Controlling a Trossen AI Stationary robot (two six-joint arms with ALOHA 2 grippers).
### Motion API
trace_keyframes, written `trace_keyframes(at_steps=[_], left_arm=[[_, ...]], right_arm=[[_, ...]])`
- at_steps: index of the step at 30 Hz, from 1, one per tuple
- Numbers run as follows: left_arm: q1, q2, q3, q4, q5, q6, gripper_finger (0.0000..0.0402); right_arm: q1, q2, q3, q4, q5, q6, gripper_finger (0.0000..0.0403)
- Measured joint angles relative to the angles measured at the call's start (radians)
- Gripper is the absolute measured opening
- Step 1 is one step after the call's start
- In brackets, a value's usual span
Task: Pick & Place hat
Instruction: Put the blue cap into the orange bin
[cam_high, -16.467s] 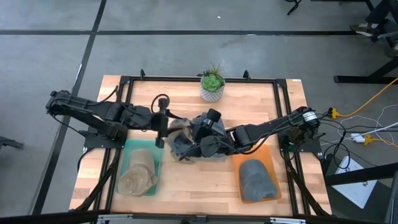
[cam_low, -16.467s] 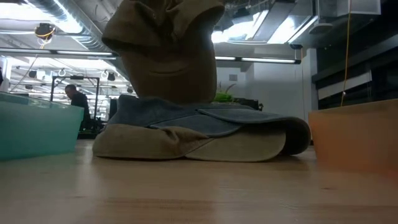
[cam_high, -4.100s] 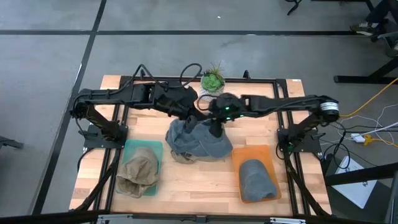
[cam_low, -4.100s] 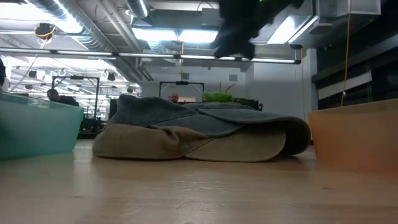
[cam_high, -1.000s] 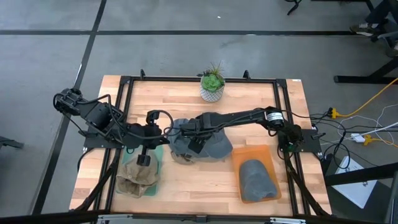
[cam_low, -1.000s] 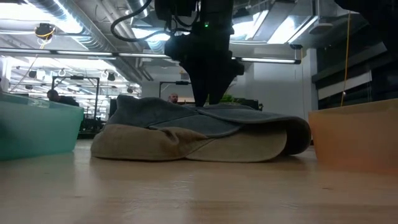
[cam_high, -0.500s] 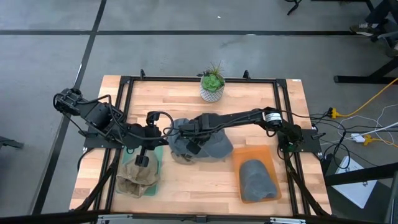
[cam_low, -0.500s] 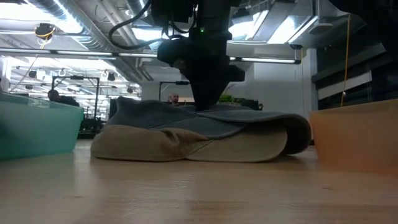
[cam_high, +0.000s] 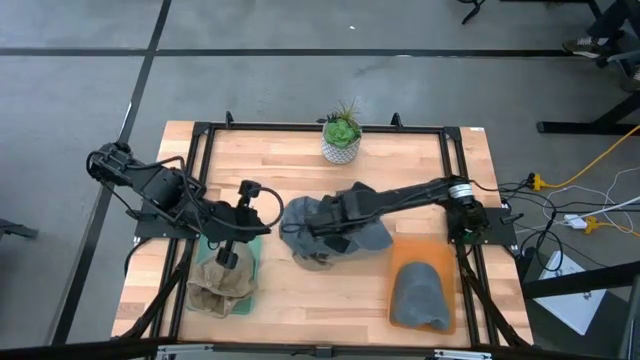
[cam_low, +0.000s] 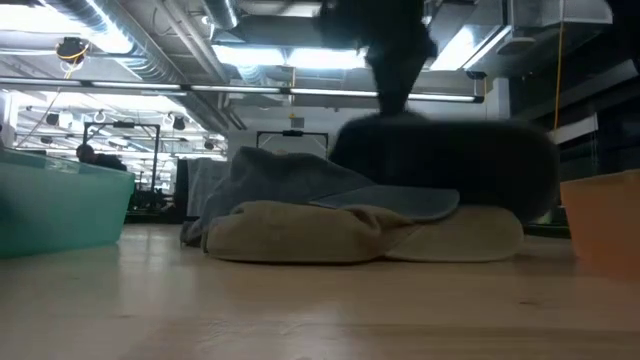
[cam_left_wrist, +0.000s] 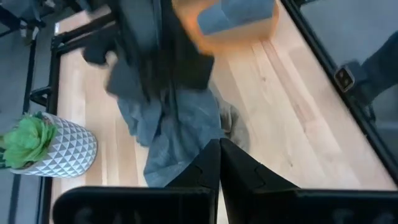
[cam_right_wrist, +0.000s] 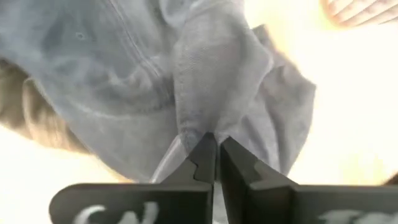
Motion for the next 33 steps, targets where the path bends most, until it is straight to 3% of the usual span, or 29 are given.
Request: trace_keyframes(at_steps=[7, 13, 17, 21, 27, 33], left_arm=[[0.020, -0.003, -0.133, 0.138, 0.009, 0.072, 0.0003], [0.089, -0.006, -0.299, 0.442, 0.070, 0.154, 0.0002], [0.144, -0.006, -0.401, 0.701, 0.128, 0.213, 0.0001], [0.206, -0.006, -0.494, 0.865, 0.115, 0.267, 0.0003], [0.242, -0.015, -0.520, 0.842, 0.253, 0.238, 0.0002], [0.209, -0.024, -0.520, 0.780, 0.333, 0.169, 0.0001]], right_arm=[[0.097, -0.142, 0.000, -0.041, 0.212, -0.017, 0.0006], [0.196, -0.205, 0.000, -0.056, 0.356, -0.069, 0.0008], [0.233, -0.230, 0.000, -0.055, 0.403, -0.125, 0.0009], [0.241, -0.248, 0.000, -0.055, 0.430, -0.192, 0.0009], [0.241, -0.244, -0.039, -0.028, 0.429, -0.264, 0.0009], [0.261, -0.241, -0.254, 0.214, 0.418, -0.245, 0.0010]])
